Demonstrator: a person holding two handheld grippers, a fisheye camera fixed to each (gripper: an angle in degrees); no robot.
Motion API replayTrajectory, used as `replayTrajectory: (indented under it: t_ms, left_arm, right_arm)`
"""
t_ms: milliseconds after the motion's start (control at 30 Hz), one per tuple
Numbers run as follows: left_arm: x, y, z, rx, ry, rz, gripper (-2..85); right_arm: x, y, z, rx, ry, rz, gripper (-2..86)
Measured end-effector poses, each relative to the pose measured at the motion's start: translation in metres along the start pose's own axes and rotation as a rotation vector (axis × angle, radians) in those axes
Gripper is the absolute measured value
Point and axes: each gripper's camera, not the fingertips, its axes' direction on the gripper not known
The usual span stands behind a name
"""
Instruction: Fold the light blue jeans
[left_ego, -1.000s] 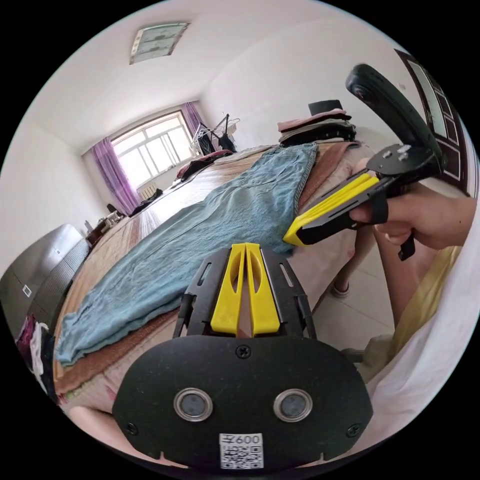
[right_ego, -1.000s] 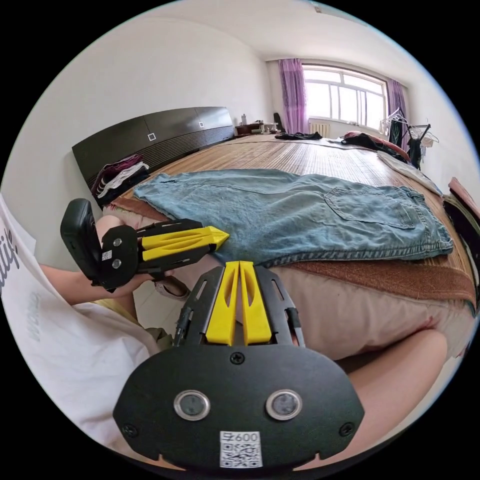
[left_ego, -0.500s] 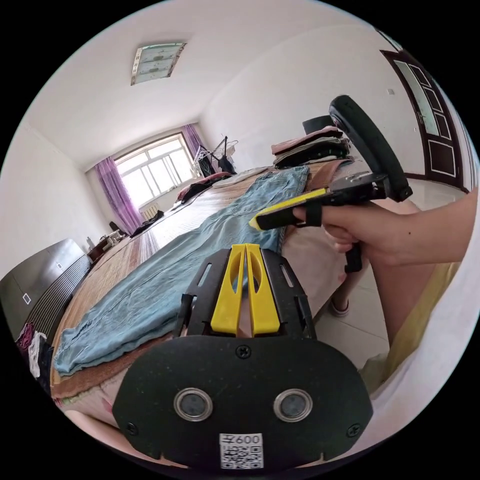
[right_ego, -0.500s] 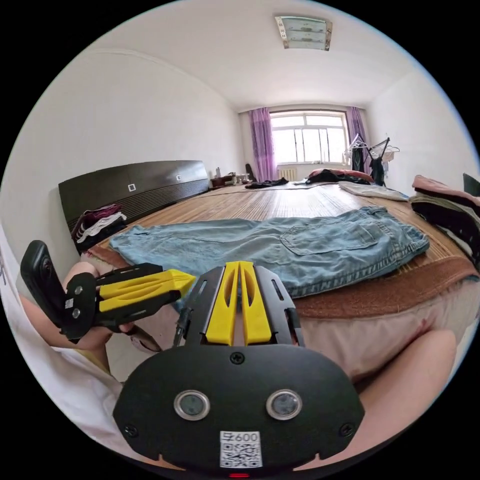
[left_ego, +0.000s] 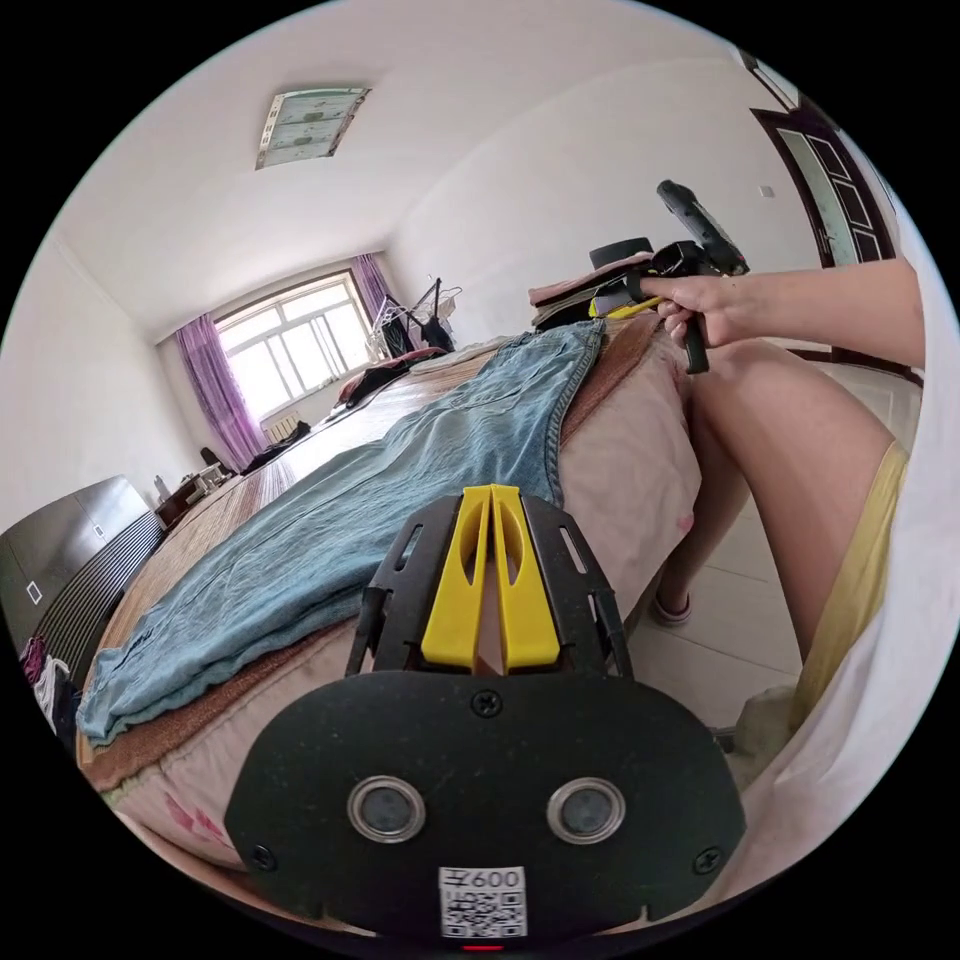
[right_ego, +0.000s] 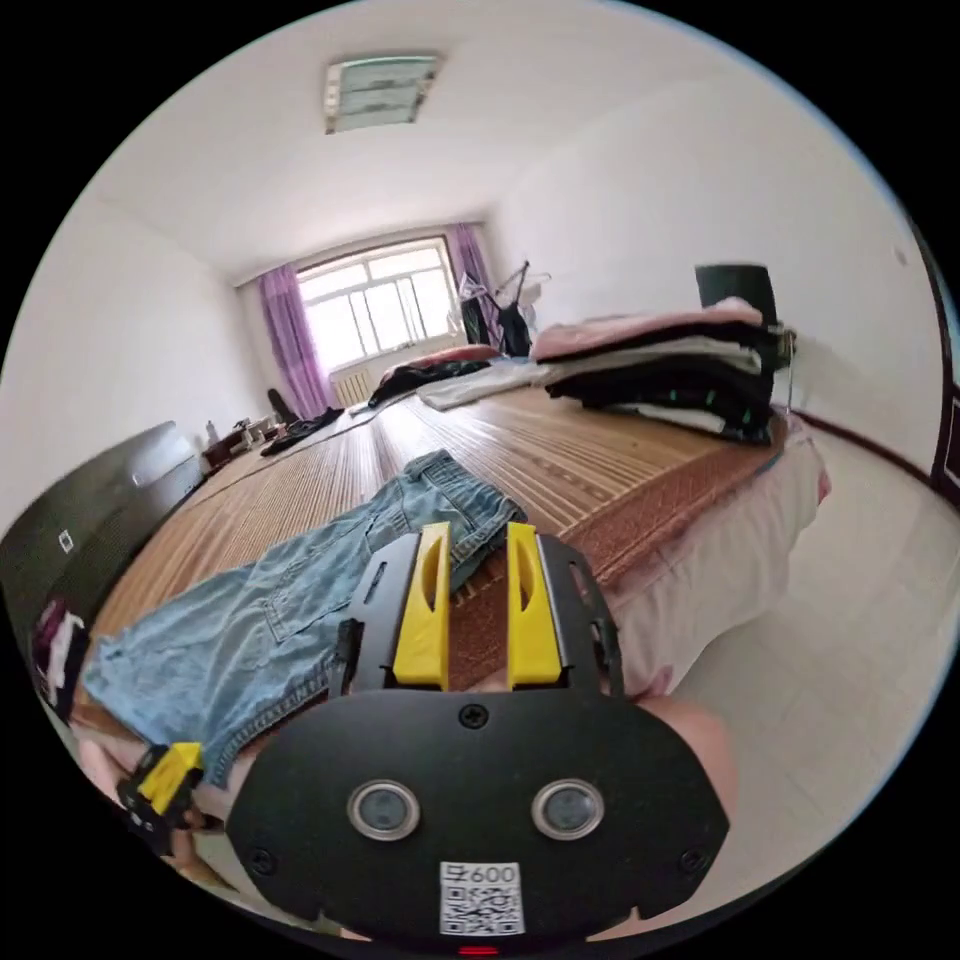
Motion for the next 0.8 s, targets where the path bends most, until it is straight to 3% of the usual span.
replayTrajectory:
  t_ms: [33, 233, 400, 567, 800]
  left_arm:
    - [0.008, -0.003, -0.001, 0.001, -0.001, 0.0, 0.6]
    - [0.046, -0.022, -0.009, 0.011, -0.004, -0.002, 0.6]
    - [0.075, -0.04, -0.015, 0.02, -0.002, 0.007, 0.6]
    - [0.107, -0.064, -0.023, 0.033, -0.007, 0.005, 0.6]
    - [0.138, -0.103, -0.033, 0.031, 0.002, 0.012, 0.6]
  right_arm:
    - [0.011, -0.012, -0.021, 0.005, -0.058, 0.076, 11.2]
    - [0.034, -0.028, -0.097, -0.051, -0.3, 0.324, 10.3]
    - [0.025, -0.048, -0.136, -0.127, -0.269, 0.402, 8.6]
    - [-0.013, -0.057, -0.182, -0.167, -0.163, 0.322, 4.8]
    - [-0.03, -0.022, -0.269, -0.139, -0.212, 0.308, -0.5]
